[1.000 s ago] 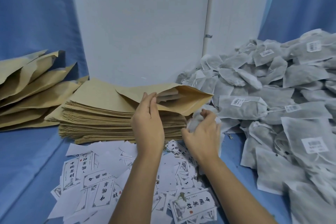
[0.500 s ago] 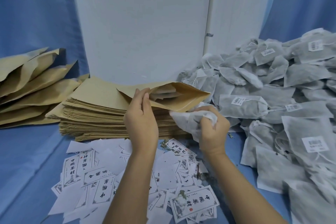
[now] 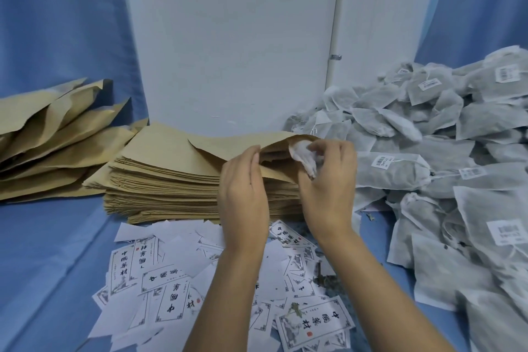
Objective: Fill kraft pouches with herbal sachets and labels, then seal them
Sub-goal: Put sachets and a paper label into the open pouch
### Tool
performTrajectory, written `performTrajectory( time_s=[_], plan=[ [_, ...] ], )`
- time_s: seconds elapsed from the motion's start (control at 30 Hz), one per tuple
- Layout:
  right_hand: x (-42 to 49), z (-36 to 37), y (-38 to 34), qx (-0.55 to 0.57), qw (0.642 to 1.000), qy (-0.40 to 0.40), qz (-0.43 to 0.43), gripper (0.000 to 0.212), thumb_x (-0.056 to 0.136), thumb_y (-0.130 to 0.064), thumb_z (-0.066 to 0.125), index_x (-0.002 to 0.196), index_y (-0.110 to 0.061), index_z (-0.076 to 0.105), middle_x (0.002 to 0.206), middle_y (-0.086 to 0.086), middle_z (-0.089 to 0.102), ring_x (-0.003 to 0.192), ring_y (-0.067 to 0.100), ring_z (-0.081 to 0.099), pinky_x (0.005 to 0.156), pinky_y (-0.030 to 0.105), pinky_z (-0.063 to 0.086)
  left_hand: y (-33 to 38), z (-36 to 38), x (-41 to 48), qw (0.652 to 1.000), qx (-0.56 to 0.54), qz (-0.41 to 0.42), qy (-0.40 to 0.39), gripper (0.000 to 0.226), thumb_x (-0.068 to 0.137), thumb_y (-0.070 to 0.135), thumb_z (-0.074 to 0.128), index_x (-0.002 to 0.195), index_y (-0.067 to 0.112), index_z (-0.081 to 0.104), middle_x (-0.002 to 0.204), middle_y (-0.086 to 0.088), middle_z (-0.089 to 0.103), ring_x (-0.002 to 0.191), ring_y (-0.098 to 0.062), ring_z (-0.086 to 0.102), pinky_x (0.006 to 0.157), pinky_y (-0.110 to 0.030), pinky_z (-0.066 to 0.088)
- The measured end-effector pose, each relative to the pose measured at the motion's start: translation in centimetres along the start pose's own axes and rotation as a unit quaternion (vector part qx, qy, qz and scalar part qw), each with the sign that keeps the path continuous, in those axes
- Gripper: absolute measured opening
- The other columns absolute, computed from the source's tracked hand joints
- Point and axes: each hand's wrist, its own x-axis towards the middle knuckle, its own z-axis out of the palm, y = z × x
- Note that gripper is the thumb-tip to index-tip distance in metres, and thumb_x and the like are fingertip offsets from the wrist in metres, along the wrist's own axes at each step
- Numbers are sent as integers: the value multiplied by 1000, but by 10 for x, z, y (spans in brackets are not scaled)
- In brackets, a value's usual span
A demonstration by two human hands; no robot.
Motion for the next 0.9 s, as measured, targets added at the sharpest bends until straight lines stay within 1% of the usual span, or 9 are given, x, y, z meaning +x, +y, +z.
performTrajectory(
  time_s=[0.07,0.17,0.27,0.33,0.43,0.5,0.67,0.8,0.9],
  plan=[
    [2,4,-1,18,999,-24,-12,21,73,5,68,90,-6,63,93,7,56,86,22,53,70,23,40,2,3,-5,999,7,31,-10,35,97,23,41,109,1,66,101,1,64,99,-10,56,90,-8,38],
    [9,9,-6,134,977,-160,40,9,81,-9,66,83,-16,71,81,-5,65,77,6,56,71,19,42,3,7,-9,999,6,41,-11,35,96,20,40,108,0,66,101,-4,67,98,-9,54,89,-9,39],
    [22,7,-9,277,904,-298,129,33,85,-2,54,75,-26,74,72,-17,69,73,-3,60,73,22,45,2,6,-8,1000,-6,21,6,34,96,21,42,107,0,66,99,-1,65,96,-8,55,87,-9,40],
    [25,7,-10,342,873,-303,172,38,82,1,51,72,-27,74,77,-9,72,80,12,66,80,35,52,1,4,-6,1000,-14,-3,20,28,97,19,46,107,2,67,100,1,63,95,-5,55,85,-6,39],
    [19,4,-4,199,959,-159,126,32,78,-2,50,87,-24,72,90,-10,71,88,13,65,85,35,53,-1,0,-1,998,-27,-42,43,23,97,11,47,107,4,67,101,-3,66,94,-7,57,83,-7,40],
    [20,-1,3,56,986,-137,76,35,80,-3,49,101,-20,72,101,-8,71,97,11,63,88,30,49,0,-1,0,996,-32,-60,52,22,97,10,47,107,4,66,100,-2,66,93,-10,58,81,-8,40],
    [28,1,2,0,941,-337,-14,42,80,0,46,109,-18,71,92,-1,70,81,12,54,70,19,42,-2,-1,-3,998,3,-59,17,21,99,12,41,104,5,60,98,2,57,91,-11,50,77,-9,34],
    [40,14,-8,-30,899,-431,-76,34,88,-5,45,112,-14,68,109,10,68,102,26,58,88,35,45,-3,-2,-4,998,4,-52,32,26,97,16,37,102,2,58,94,5,51,91,-9,46,79,-8,32],
    [47,29,-19,-84,862,-497,-61,32,98,-11,40,122,-11,61,128,10,60,116,27,53,93,26,39,-4,-2,-5,998,-5,-53,43,28,96,16,37,103,0,59,94,6,51,89,-3,44,81,-1,31]
  ],
)
